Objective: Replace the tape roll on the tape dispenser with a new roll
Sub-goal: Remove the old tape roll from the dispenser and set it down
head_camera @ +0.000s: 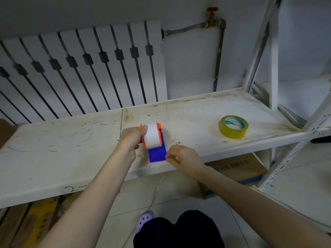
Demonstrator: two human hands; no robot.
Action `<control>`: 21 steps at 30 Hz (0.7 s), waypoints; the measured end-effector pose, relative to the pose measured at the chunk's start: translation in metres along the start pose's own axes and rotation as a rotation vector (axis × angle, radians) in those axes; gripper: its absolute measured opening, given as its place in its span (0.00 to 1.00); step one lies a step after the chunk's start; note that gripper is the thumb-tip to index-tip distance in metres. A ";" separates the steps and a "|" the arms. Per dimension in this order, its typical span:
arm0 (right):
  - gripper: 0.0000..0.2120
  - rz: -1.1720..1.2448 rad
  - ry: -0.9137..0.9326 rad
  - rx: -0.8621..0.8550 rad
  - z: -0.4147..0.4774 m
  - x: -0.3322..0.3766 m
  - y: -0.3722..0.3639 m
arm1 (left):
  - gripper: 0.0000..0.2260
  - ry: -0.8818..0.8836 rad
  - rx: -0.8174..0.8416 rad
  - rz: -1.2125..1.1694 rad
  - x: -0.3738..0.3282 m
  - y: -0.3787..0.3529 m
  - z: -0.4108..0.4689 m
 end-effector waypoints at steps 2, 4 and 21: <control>0.12 -0.046 0.025 0.036 -0.003 0.006 0.002 | 0.06 -0.028 0.002 0.007 -0.008 -0.001 -0.007; 0.10 0.012 -0.019 0.007 -0.005 0.007 0.012 | 0.09 -0.070 0.025 0.006 -0.016 -0.006 -0.019; 0.08 0.698 -0.253 -0.317 -0.029 0.013 0.074 | 0.09 -0.087 0.174 -0.031 -0.016 -0.038 -0.061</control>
Point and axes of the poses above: each hand's wrist, its own z-axis towards the middle knuckle, its own y-axis out of the back of the hand, x = y × z, the point moved 10 cm from there along z, towards the middle knuckle, and after that the axes turned 9 degrees about z, right-handed, at the moved point
